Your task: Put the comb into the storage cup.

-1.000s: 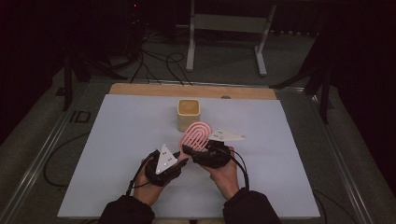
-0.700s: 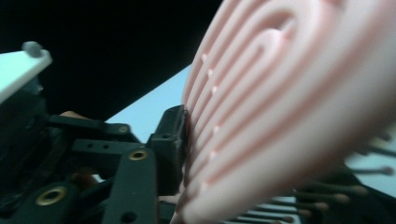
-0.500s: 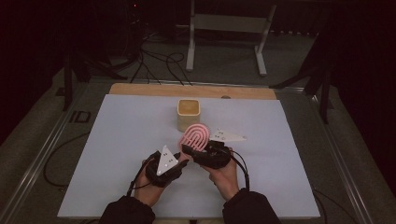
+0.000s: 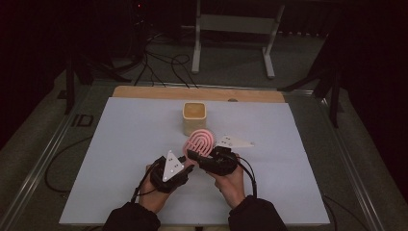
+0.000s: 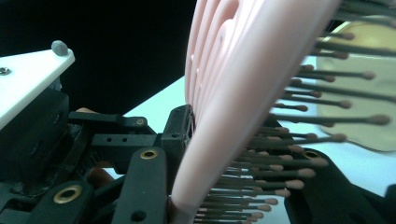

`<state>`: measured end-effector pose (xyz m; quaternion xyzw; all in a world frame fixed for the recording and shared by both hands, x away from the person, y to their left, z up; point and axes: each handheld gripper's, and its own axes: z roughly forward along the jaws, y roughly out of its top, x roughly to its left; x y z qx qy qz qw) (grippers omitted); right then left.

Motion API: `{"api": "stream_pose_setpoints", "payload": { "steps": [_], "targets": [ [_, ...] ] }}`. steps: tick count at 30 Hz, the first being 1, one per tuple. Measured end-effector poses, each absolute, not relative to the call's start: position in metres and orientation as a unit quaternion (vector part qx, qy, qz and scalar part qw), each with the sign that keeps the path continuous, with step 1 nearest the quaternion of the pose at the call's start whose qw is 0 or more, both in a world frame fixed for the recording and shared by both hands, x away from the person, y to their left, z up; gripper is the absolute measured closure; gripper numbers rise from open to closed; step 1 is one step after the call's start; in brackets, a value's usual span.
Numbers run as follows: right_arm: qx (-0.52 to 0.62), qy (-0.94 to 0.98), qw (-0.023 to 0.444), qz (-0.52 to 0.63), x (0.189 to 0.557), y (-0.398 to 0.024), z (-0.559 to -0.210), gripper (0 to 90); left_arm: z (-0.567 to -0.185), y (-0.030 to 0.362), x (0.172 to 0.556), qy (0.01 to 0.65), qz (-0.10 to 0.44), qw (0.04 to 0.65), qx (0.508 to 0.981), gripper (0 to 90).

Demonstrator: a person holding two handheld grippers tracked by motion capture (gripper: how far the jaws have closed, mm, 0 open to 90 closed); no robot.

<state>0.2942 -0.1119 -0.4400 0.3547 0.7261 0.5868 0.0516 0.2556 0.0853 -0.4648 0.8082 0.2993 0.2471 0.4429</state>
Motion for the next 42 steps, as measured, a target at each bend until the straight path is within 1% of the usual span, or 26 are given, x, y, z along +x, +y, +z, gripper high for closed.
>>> {"api": "stream_pose_setpoints", "payload": {
  "steps": [4,5,15,18,22,24,26,28,31,42],
  "targets": [
    [0.354,0.725,0.050,0.589,0.295,-0.112,-0.440,62.8,-0.465,0.086,0.256,0.304,0.251,0.443,0.805,58.5],
    [0.355,0.724,0.047,0.589,0.295,-0.112,-0.441,62.8,-0.465,0.086,0.256,0.308,0.252,0.445,0.802,55.8],
    [0.357,0.722,0.057,0.590,0.294,-0.114,-0.440,62.9,-0.462,0.092,0.257,0.313,0.236,0.476,0.787,40.5],
    [0.356,0.722,0.059,0.590,0.294,-0.115,-0.440,62.9,-0.461,0.093,0.257,0.313,0.233,0.482,0.784,33.5],
    [0.358,0.721,0.065,0.589,0.294,-0.117,-0.439,62.9,-0.457,0.095,0.258,0.318,0.227,0.492,0.778,21.1],
    [0.361,0.722,0.066,0.587,0.295,-0.119,-0.440,62.8,-0.454,0.096,0.259,0.319,0.228,0.491,0.778,16.4],
    [0.363,0.722,0.069,0.585,0.295,-0.120,-0.440,62.8,-0.452,0.098,0.259,0.316,0.231,0.486,0.781,13.8],
    [0.363,0.722,0.071,0.584,0.296,-0.121,-0.439,62.8,-0.451,0.102,0.260,0.315,0.227,0.486,0.783,7.2],
    [0.363,0.725,0.074,0.581,0.296,-0.124,-0.438,62.8,-0.450,0.109,0.260,0.318,0.228,0.489,0.780,0.7],
    [0.365,0.726,0.088,0.576,0.297,-0.132,-0.433,62.8,-0.461,0.146,0.252,0.333,0.243,0.493,0.767,0.2]
  ]
}}
